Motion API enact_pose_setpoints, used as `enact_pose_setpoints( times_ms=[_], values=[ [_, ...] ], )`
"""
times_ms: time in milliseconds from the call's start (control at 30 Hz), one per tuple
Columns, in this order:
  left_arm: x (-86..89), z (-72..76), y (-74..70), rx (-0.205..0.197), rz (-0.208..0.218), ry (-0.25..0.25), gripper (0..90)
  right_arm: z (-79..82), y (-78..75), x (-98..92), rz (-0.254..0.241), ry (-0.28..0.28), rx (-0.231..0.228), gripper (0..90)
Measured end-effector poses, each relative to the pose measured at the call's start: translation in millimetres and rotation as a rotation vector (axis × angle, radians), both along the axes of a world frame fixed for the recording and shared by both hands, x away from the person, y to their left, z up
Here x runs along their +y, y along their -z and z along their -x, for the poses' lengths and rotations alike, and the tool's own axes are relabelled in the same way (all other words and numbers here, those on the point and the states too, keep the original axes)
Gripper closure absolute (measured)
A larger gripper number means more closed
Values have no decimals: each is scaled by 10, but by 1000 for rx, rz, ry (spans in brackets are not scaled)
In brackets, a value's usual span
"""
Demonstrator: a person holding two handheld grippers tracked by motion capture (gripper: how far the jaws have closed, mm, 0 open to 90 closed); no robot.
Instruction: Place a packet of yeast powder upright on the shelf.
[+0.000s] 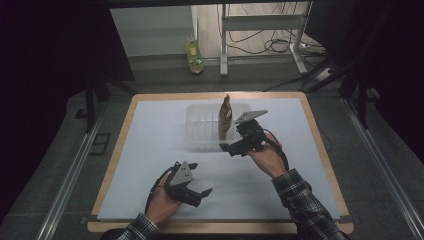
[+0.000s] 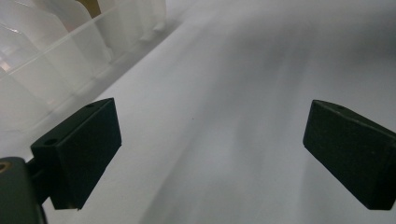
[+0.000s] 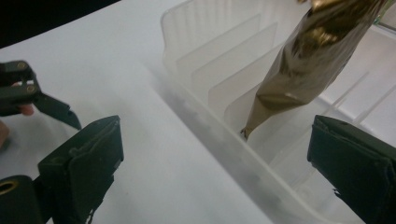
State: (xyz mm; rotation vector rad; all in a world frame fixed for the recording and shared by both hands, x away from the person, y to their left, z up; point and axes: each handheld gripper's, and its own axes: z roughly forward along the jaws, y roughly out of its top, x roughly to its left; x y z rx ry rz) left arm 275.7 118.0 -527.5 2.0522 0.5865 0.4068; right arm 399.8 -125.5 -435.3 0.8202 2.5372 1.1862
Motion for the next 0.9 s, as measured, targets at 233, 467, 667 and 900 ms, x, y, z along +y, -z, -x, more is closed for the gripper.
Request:
enact_pose_setpoints(
  times_ms=[233, 467, 667, 900],
  values=[
    [-8, 2, 3, 0, -5, 0, 40, 94, 46, -92, 0, -12, 4, 36],
    [-15, 4, 6, 3, -1, 0, 40, 155, 47, -204, -6, -8, -5, 36],
    [-15, 5, 6, 1, -3, -1, 40, 200, 64, -297, -7, -11, -16, 35],
    [-15, 6, 6, 1, 0, -3, 40, 268, 141, -391, 2, -12, -27, 26]
  ],
)
